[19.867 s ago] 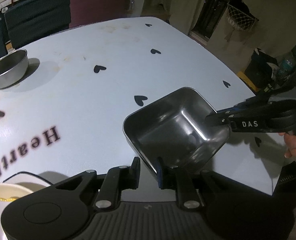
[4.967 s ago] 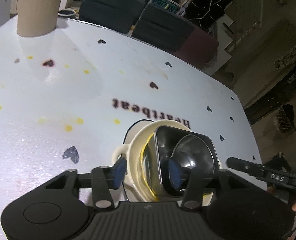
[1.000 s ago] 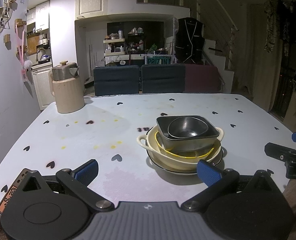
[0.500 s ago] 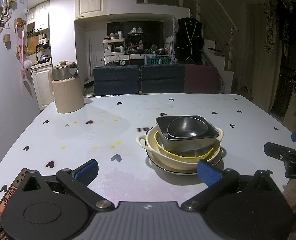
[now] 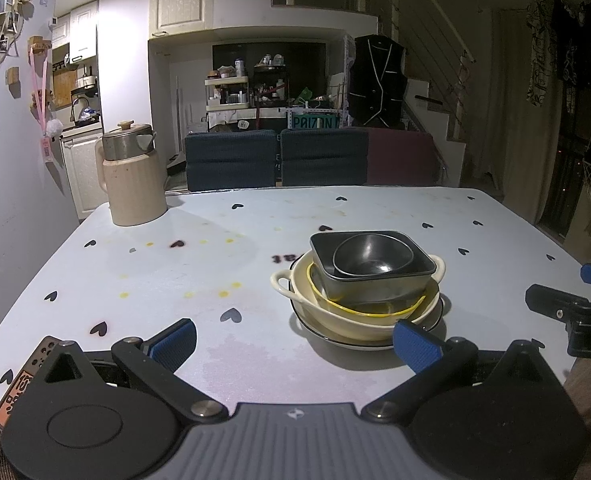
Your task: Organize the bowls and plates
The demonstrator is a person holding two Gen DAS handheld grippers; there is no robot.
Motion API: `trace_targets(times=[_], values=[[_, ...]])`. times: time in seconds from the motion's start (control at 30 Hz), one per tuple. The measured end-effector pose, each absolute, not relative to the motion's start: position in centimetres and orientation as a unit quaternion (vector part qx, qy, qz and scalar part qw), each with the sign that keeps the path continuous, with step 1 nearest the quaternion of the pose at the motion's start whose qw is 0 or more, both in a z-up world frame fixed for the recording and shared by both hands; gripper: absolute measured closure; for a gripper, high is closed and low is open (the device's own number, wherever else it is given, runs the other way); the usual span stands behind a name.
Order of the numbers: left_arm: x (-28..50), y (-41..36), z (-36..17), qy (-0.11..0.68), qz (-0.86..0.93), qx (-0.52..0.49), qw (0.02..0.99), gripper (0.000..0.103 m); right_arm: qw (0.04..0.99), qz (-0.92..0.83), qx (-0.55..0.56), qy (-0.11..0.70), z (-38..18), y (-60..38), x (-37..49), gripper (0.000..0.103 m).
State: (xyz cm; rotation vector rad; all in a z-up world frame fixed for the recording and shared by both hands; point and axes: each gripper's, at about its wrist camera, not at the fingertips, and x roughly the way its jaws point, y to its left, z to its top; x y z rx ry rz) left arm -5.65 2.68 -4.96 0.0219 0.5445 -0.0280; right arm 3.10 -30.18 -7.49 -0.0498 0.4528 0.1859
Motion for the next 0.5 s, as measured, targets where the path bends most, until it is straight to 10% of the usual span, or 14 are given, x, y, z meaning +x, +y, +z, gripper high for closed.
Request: trace_targets(times=[0.5], values=[[-5.64,2.42,-4.82,0.27,-0.012,0.008,0.963,0.0,0.97,0.094,-0.027,0.224,-7.61,-30.32,3.18,0.0]])
